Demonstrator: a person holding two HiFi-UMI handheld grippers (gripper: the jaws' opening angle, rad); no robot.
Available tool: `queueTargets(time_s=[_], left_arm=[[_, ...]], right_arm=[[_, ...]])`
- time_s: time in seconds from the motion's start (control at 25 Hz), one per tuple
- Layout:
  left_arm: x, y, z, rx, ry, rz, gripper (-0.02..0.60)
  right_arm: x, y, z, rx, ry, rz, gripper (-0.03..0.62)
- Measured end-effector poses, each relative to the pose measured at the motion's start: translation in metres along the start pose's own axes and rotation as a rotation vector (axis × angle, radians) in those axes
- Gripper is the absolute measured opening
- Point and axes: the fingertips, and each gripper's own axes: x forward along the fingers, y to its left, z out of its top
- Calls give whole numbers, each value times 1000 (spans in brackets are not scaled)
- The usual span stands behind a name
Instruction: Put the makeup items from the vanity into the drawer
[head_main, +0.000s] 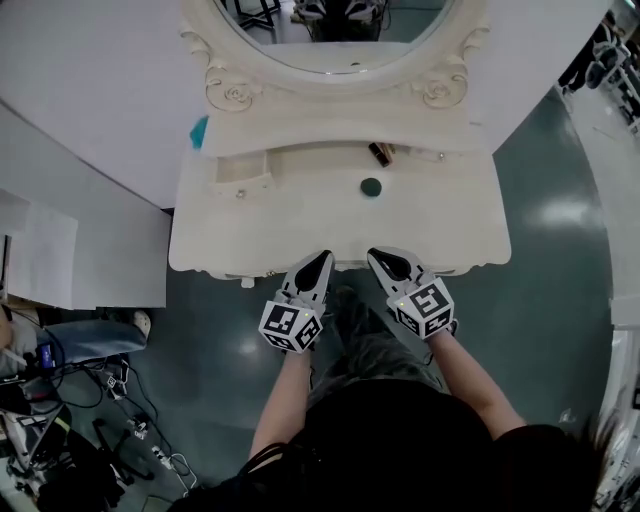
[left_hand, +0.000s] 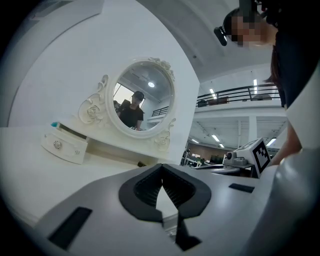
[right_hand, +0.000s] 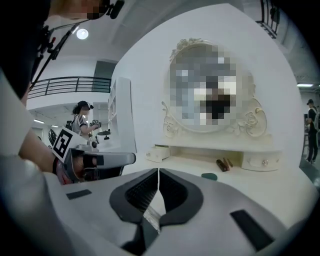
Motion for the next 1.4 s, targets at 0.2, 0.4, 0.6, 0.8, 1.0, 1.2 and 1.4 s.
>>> queueTargets(time_s=[0.2, 0.4, 0.6, 0.8, 1.0, 1.2, 1.4], left_arm=[[30, 21, 8, -19, 31, -20, 14], [63, 42, 4, -24, 63, -34, 13], [96, 55, -2, 3, 123, -54, 14], [121, 70, -2, 16, 156, -66, 14], [138, 83, 1, 10, 169, -61, 14], [149, 91, 4, -7, 168, -55, 14], [156, 94, 2, -16, 179, -60, 14]], right_arm=[[36, -24, 5, -22, 63, 5, 23], [68, -50, -7, -42, 148, 7, 23], [93, -83, -16, -81, 226, -33, 24], [116, -111, -26, -133, 312, -69, 49], [131, -130, -37, -227, 408, -84, 112], [139, -142, -50, -242, 472, -108, 112], [141, -145, -54, -238, 493, -99, 109]])
